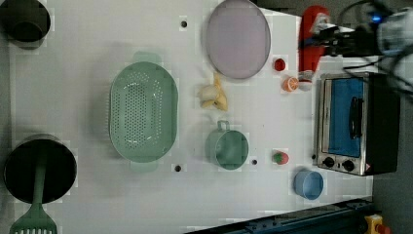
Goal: Pick ketchup from plate and place it on table.
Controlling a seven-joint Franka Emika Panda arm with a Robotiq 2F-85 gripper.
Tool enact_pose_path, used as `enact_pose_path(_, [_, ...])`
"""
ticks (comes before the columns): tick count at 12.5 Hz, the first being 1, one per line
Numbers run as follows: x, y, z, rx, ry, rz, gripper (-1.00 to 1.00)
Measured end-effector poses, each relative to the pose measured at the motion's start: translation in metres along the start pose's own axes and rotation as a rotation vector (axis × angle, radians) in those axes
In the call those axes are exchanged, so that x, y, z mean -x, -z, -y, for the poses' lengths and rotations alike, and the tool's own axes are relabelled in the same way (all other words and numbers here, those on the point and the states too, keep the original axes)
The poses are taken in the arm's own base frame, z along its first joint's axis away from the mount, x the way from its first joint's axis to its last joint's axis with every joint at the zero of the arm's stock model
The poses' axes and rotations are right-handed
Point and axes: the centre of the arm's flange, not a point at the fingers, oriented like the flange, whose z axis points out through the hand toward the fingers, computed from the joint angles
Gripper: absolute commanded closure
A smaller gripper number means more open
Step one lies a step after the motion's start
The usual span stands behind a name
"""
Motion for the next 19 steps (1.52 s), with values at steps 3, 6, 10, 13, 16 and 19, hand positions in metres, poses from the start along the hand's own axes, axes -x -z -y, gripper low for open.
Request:
enact_pose_path(3, [0.017,0.074,-0.022,0.018,-0.032,-0.023,-0.16])
enact_pose_path(6, [0.032,0.103,-0.053,0.039,-0.085,-0.033,-0.16])
enact_pose_path(10, [0.068,0.069,-0.093,0.055,-0.179,0.041,-0.16])
enact_pose_path(13, [0.102,0.02,-0.105,0.084,-0.252,0.084,-0.16])
enact_pose_path(16, [0.123,-0.024,-0.104,0.091,-0.259,0.061,-0.16])
enact_pose_path(19, [0.151,-0.077,-0.096,0.143,-0.211,0.037,-0.16])
